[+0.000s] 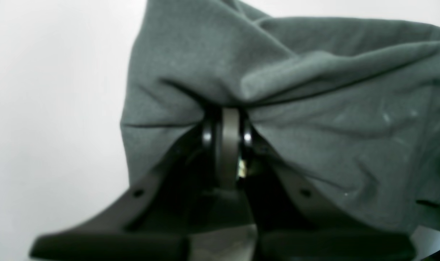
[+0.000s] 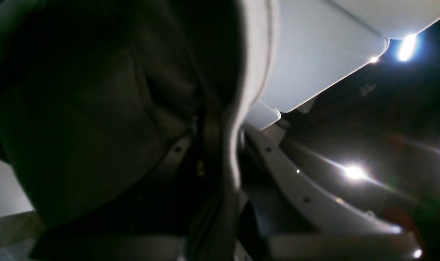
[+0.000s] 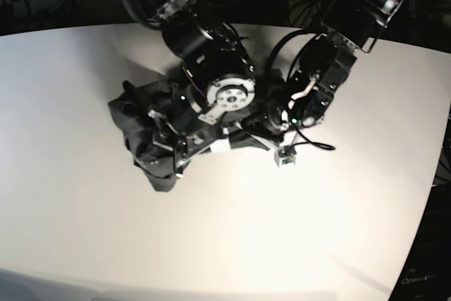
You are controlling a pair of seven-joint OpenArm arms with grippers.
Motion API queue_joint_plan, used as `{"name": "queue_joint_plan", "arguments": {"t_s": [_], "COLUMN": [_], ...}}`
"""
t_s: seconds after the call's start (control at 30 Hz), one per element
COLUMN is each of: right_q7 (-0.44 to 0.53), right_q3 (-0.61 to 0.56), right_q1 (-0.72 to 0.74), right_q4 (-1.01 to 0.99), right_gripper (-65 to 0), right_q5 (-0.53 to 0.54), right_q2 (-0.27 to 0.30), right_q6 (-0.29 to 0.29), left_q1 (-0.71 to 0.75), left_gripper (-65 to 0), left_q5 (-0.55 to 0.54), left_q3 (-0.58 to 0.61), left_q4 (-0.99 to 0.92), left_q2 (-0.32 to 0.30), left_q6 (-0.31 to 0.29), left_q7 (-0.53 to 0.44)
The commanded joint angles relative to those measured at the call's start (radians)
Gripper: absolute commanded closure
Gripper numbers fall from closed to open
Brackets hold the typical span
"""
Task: Fold the T-shirt properly
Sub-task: 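Fold the held end over toward the left gripper with the right gripper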
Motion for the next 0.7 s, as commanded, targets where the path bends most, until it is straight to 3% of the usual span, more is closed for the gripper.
{"name": "queue_joint_plan", "arguments": {"t_s": [0.0,0.5,0.67], "right_q7": [-0.023,-0.023,-0.023], "right_q3": [-0.019,-0.019,0.029], "right_q1": [0.013,0.022,0.020], "right_q4": [0.025,0.309,0.323], "right_gripper": [-0.6,-0.6,-0.6], "right_q5": [-0.028,0.036,0.202], "right_q2": [-0.013,-0.013,-0.013], "right_q6": [-0.001,-0.001,-0.001], "left_q1": [-0.006,-0.001,-0.002], "left_gripper": [-3.1,-3.1,-3.1], "left_q5": [0.013,0.008,0.011], "left_q3": [-0.002,0.001,-0.002], "left_q4": [0.005,0.005,0.005], "left_q2": [-0.005,-0.002,0.013], "left_q6": [0.013,0.013,0.013], "left_q7": [0.007,0.007,0.007]}}
